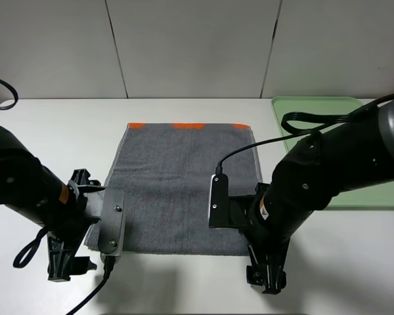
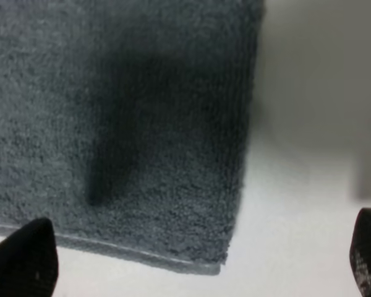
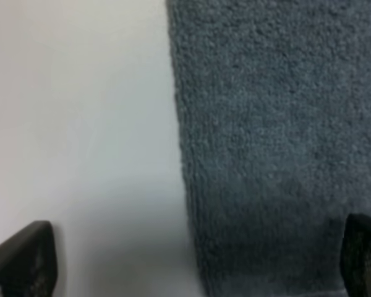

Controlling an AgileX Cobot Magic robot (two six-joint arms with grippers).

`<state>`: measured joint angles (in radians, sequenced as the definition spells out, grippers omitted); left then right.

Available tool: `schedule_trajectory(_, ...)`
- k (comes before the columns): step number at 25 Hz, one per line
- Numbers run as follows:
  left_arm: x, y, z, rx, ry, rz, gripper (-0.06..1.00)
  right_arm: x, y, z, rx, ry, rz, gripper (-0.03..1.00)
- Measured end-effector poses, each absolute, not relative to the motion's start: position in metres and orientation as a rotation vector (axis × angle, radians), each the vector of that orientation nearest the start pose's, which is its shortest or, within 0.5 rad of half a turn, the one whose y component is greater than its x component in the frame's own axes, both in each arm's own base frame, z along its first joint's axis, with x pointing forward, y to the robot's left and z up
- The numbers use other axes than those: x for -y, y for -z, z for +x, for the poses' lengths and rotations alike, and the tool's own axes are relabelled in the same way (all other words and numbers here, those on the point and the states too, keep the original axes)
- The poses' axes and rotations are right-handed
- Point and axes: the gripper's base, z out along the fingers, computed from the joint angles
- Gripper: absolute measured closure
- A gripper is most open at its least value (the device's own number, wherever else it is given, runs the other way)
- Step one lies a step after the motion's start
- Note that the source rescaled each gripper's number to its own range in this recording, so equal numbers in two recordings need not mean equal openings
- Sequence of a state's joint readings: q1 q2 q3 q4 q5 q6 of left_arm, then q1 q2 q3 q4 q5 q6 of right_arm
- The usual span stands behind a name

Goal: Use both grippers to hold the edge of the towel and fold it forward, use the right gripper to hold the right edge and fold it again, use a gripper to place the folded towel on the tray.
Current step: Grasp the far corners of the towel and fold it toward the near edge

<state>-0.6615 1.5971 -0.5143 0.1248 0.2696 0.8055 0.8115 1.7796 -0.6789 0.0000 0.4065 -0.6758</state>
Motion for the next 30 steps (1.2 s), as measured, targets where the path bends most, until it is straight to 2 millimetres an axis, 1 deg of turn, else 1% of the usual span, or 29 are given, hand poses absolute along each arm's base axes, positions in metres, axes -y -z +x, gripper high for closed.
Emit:
schedule_trajectory(10,0.140,-0.120,0.183,2.480,0.102,-2.428,0.03,-0.190,-0.089,0.180,-2.220,-0.012,-2.050,-0.03)
schedule_trajectory(12,0.142,-0.121,0.184,2.497,0.097,-2.442,0.03,-0.190,-0.088,0.181,-2.224,-0.011,-2.054,-0.03)
schedule_trajectory(16,0.143,-0.121,0.186,2.467,0.108,-2.499,0.03,-0.190,-0.088,0.181,-2.226,-0.011,-2.056,-0.03)
schedule_trajectory(19,0.144,-0.121,0.186,2.468,0.109,-2.508,0.05,-0.190,-0.088,0.181,-2.226,-0.011,-2.056,-0.03)
schedule_trajectory(21,0.144,-0.118,0.186,2.466,0.105,-2.500,0.06,-0.190,-0.088,0.181,-2.226,-0.011,-2.056,-0.03)
schedule_trajectory(27,0.143,-0.095,0.185,2.407,0.081,-2.442,0.09,-0.190,-0.088,0.181,-2.226,-0.011,-2.056,-0.03)
schedule_trajectory(30,0.144,-0.092,0.186,2.396,0.078,-2.435,0.09,-0.191,-0.087,0.181,-2.231,-0.015,-2.050,-0.03)
